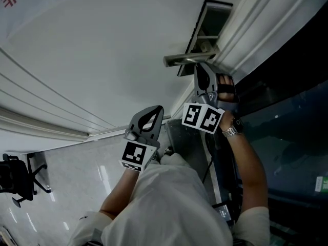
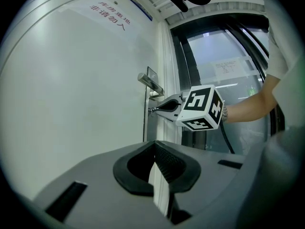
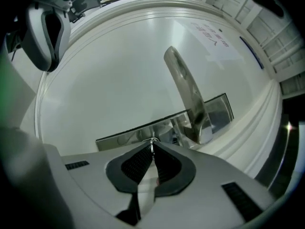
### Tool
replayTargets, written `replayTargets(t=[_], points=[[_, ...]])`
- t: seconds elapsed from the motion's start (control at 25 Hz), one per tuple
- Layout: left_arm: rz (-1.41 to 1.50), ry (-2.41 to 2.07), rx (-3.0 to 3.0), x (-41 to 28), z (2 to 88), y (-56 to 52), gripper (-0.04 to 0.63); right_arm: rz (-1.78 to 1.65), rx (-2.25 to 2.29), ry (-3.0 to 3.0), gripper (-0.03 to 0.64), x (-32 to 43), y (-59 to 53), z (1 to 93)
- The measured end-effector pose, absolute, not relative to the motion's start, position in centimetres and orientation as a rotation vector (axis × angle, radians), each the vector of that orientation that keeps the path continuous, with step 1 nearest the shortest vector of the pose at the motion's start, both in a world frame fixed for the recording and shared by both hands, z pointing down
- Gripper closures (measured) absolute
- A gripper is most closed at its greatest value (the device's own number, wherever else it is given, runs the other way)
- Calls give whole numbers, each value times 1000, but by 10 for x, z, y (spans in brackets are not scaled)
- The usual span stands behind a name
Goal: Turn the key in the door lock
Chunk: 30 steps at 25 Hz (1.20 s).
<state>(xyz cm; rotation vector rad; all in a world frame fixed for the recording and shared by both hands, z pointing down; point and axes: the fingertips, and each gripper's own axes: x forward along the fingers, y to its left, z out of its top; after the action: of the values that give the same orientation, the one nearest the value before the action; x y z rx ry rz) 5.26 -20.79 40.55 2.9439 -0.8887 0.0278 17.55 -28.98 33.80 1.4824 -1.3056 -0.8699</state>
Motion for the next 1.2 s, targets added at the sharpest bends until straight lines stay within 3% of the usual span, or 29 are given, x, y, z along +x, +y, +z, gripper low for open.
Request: replayTargets(t=[0.52,1.2], points=[[37,-894,2959,54,403,-207,589,-439,1854,-1693,607,180,-289,331],[60,-907,2963,58,405,-210,589,695,2320,-2400,607,195,-289,331]])
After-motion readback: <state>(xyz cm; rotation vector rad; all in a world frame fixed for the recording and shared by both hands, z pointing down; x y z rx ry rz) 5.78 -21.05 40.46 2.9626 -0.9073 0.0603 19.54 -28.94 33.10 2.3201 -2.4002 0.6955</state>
